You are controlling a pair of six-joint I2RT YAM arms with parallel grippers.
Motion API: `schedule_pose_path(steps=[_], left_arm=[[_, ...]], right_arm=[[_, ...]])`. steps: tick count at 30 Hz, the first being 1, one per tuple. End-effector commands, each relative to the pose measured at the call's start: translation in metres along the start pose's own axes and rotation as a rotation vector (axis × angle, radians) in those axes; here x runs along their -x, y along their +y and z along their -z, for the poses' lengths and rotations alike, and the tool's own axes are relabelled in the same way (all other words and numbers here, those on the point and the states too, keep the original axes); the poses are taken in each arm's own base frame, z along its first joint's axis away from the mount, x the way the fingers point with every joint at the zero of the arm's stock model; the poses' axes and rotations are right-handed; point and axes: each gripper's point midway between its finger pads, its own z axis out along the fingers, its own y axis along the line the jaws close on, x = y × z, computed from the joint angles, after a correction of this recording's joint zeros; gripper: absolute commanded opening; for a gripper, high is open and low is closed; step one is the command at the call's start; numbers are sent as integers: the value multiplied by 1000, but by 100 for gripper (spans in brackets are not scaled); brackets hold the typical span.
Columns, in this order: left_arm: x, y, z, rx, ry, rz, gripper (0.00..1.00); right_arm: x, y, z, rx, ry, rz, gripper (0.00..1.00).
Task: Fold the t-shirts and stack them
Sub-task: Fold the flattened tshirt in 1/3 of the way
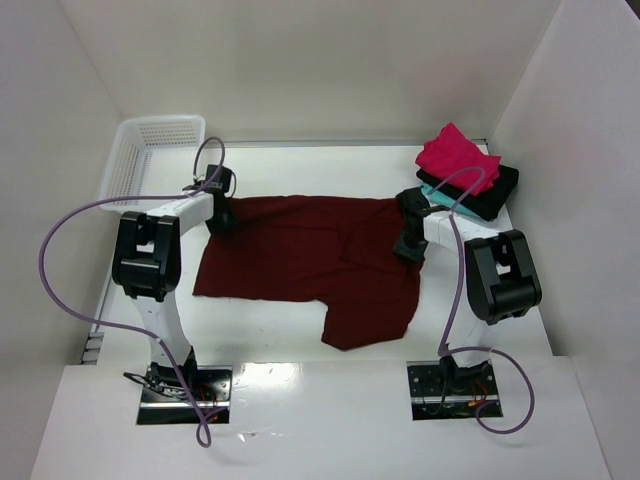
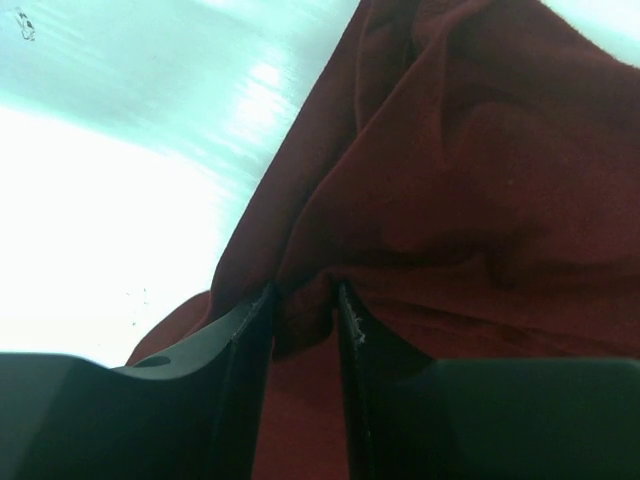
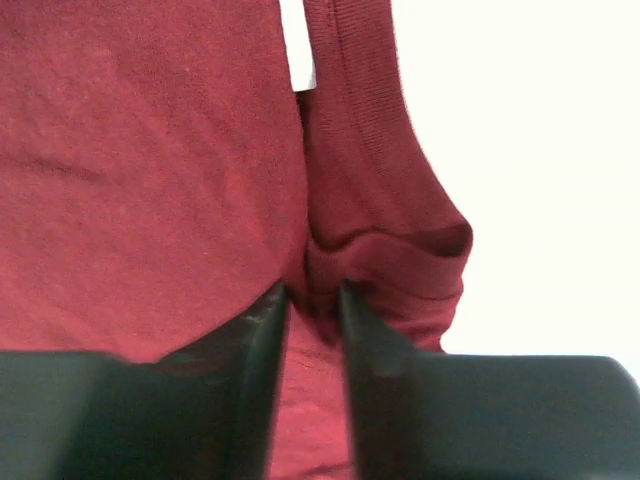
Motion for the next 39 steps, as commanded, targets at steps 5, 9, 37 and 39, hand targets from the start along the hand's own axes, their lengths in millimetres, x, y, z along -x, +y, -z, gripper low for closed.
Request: schedule_pose_path(steps=[5,9,37,39], left_arm=[[17,9,-3,16,-28,41,39],[25,7,4,3,-51,39,41],[25,2,4,-52,-25,46,44],[25,3,4,-52,-26,37,44]], right_arm=[[5,-3,-1,-16,-27,-9,0],[12,-6,13,-17,-50,-18,5],[52,12,12,81,-138,7,43],[50,11,9,74,-130,9,38]])
